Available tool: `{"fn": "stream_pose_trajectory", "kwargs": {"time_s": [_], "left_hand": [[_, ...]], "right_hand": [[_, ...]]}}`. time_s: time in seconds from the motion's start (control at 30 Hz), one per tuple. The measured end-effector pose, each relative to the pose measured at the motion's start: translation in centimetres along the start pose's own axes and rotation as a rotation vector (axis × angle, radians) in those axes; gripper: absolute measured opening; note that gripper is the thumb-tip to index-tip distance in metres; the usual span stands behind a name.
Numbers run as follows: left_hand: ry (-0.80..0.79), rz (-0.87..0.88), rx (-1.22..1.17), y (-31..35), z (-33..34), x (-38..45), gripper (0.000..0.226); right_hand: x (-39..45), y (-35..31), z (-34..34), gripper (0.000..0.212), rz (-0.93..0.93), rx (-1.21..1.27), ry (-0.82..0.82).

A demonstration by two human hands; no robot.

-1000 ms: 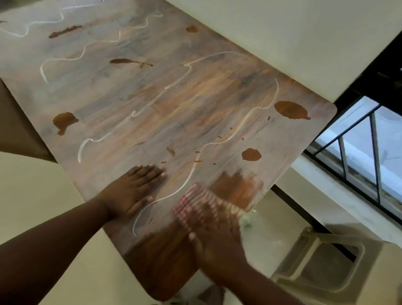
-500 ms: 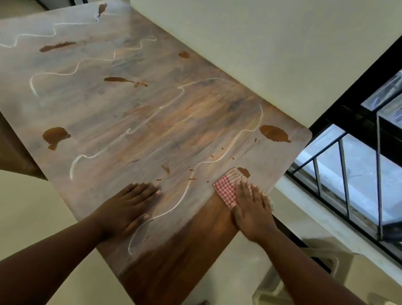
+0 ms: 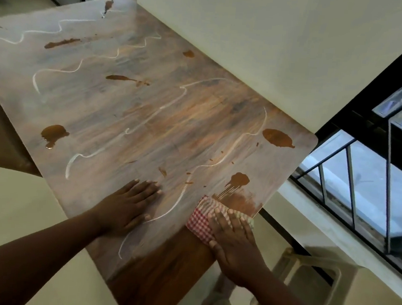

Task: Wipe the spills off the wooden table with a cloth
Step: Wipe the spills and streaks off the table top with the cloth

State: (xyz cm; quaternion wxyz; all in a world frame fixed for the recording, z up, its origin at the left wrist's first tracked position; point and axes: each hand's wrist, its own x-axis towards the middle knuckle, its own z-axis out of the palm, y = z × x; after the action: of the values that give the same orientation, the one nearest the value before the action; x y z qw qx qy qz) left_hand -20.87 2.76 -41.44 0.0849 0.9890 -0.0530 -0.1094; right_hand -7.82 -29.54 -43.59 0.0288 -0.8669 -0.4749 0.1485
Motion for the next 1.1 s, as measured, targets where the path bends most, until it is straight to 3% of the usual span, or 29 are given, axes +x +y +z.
{"fn": "stream_pose_trajectory", "kwargs": {"time_s": [0.2,0.33,0.47,0.53,0.67,0.8,0.97,1.1], "left_hand": [[0.036,-0.053,0.149,2.5,-1.9,7.3,0.070],[0.020,-0.070,0.167,3.7,-2.9,13.0,0.066],[0.038,-0.097,0.165,4.4,-3.4,17.8,0.073],[0.049,-0.112,0.166,4.8,-3.6,20.0,0.074],[0.069,-0.172,0.135,5.5,-3.5,23.9,0.070],[0.071,-0.195,0.097,5.9,-3.5,26.1,0.065],[0.064,-0.262,0.095,6.0,-4.3,29.0,0.065],[0.006,-0.316,0.057,6.2,-4.5,30.7,0.066]], "right_hand": [[4.7,9.3,-3.5,0.060,0.113,-0.052,0.022],[5.9,10.9,-5.0,0.062,0.137,-0.005,-0.013],[3.8,7.9,-4.2,0.055,-0.030,0.102,-0.093],[2.9,7.0,-4.0,0.055,-0.144,0.039,-0.096],[4.0,10.0,-4.8,0.054,-0.181,0.046,-0.055],[7.3,15.9,-5.2,0.058,-0.062,0.060,0.047],[11.1,22.6,-7.3,0.055,0.087,0.007,0.053],[11.1,22.3,-7.5,0.055,0.132,0.011,-0.006]]}}
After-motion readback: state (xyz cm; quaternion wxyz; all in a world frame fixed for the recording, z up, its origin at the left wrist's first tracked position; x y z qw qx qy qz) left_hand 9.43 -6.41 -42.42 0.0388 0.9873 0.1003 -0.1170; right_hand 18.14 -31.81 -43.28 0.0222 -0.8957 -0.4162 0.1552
